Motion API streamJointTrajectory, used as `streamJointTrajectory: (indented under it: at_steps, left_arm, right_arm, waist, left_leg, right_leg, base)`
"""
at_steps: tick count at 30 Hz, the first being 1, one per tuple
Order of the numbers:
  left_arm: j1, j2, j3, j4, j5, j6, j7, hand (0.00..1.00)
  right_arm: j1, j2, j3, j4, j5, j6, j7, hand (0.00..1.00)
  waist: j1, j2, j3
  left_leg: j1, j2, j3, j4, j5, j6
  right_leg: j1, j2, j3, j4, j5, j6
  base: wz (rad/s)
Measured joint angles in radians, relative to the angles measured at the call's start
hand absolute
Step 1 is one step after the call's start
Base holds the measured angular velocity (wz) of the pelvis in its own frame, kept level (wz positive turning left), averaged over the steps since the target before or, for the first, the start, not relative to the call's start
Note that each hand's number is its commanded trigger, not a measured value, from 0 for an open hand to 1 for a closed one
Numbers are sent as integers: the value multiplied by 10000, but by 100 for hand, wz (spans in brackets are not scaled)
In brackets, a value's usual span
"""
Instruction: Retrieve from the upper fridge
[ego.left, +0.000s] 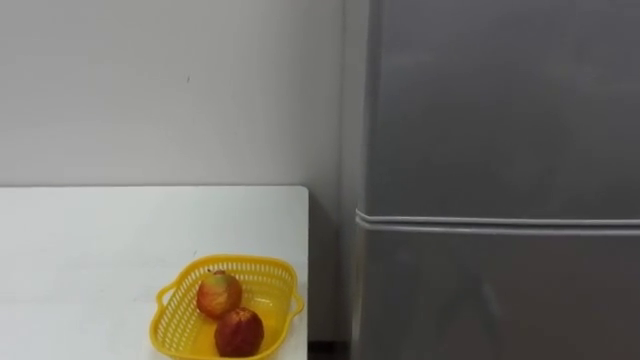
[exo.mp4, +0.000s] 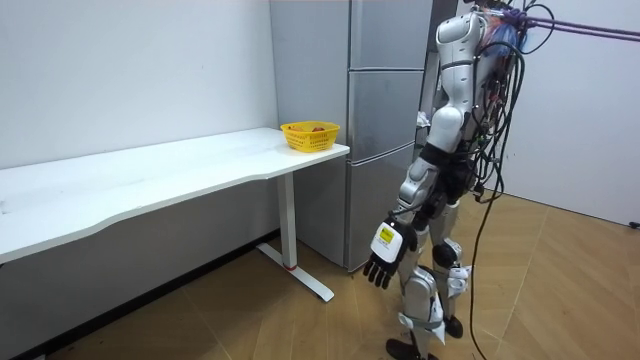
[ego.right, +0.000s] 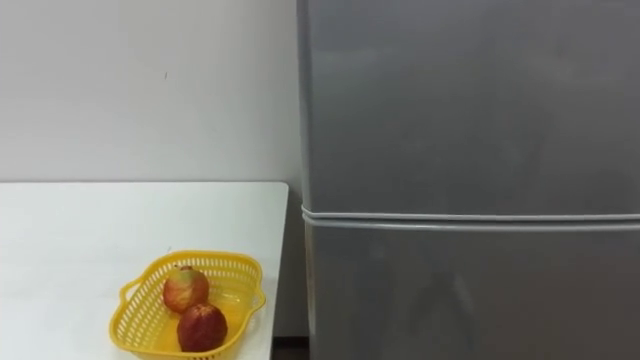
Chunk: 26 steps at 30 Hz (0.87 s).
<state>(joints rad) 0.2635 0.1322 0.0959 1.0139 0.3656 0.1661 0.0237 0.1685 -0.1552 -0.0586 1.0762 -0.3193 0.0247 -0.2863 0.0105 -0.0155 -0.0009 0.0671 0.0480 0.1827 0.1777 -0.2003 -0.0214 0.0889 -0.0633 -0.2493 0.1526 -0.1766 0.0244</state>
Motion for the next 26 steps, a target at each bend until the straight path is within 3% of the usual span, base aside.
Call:
streamJointTrajectory:
  at_steps: [15,26]
  left_arm:
    - [-82,-5,-42,216,2,666,-527,0]
    - [-361,14,-420,14,3,712,-546,0]
  right_arm:
    - [163,74,-3,879,27,941,978,0]
    - [184,80,-9,905,-4,1294,1371,0]
  waist:
    - [-240,59,15]
    - [-393,10,13]
  left_leg:
    - [148,-68,-220,-21,-14,24]
    - [341,-75,-210,-118,-14,24]
  right_leg:
    - [175,-43,-17,25,-80,54]
    - [165,0,324,77,-79,53]
  base:
    - [3]
    - [-8]
